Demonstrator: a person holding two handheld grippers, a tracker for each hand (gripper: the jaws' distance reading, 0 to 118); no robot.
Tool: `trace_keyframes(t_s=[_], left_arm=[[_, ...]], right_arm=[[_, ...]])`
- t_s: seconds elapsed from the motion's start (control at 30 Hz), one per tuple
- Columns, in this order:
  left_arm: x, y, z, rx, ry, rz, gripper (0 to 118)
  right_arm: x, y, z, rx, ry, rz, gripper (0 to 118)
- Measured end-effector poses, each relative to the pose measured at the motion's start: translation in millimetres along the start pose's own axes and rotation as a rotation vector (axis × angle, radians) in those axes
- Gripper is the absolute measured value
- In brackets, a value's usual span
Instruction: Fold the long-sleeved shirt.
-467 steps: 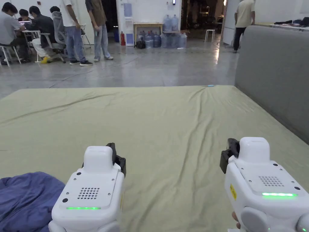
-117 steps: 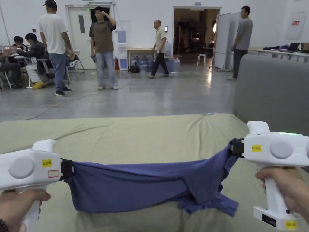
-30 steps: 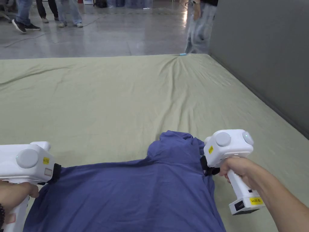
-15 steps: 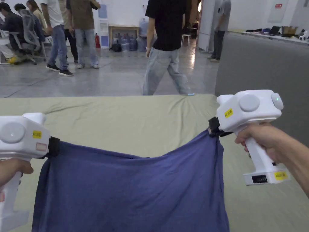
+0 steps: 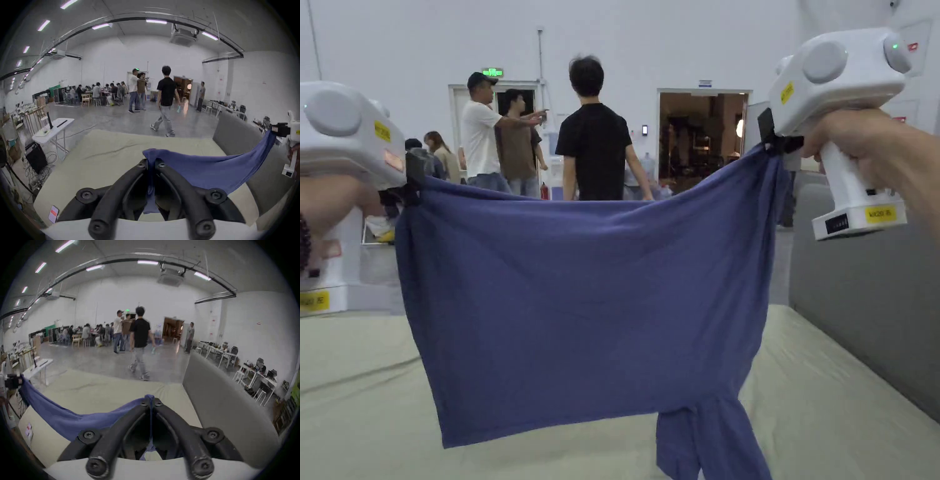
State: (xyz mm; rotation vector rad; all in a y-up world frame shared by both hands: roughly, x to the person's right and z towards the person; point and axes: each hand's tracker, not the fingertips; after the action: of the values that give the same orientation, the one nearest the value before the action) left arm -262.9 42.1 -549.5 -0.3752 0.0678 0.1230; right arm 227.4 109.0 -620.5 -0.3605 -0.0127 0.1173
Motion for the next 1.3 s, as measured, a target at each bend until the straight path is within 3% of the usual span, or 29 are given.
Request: trace_keyframes(t_s=[0.1,0.3,0.47,0.63,0.73,1.13,1.3], left_arm=[[3.5,16.9,-5.1,0.006,0.012,0.019,0],[11.5,12.2,-20.8,0.004,0.004,0.014,0],[17.0,-35.4,-41.9,-0.07,0.002,-0.017,0],[12.7,-93.0,-77.8,-0.175,-0.007,-0.013,0],[13.4,-121.7,-82.7,-0.207,-0.03,-0.008,0],[11.4,-169.6,-21.4,-0.229,-0.089,-0.046,0],[7.1,-219.2,16.1,-0.34,-0.08,-0.075,0]], right_arm=[[1.7,24.5,2.3,0.052,-0.032,-0.016,0],[-5.3,24.7,-9.0,0.052,-0.058,0.026,0],[-3.5,-31.7,-43.3,-0.043,-0.034,0.003,0],[3.6,-109.9,-80.8,-0.133,0.003,-0.098,0],[7.8,-144.6,-91.2,-0.192,0.005,-0.103,0],[44.1,-204.9,-4.5,-0.19,0.033,-0.132,0],[39.5,-269.1,42.0,-0.29,0.057,-0.024,0]])
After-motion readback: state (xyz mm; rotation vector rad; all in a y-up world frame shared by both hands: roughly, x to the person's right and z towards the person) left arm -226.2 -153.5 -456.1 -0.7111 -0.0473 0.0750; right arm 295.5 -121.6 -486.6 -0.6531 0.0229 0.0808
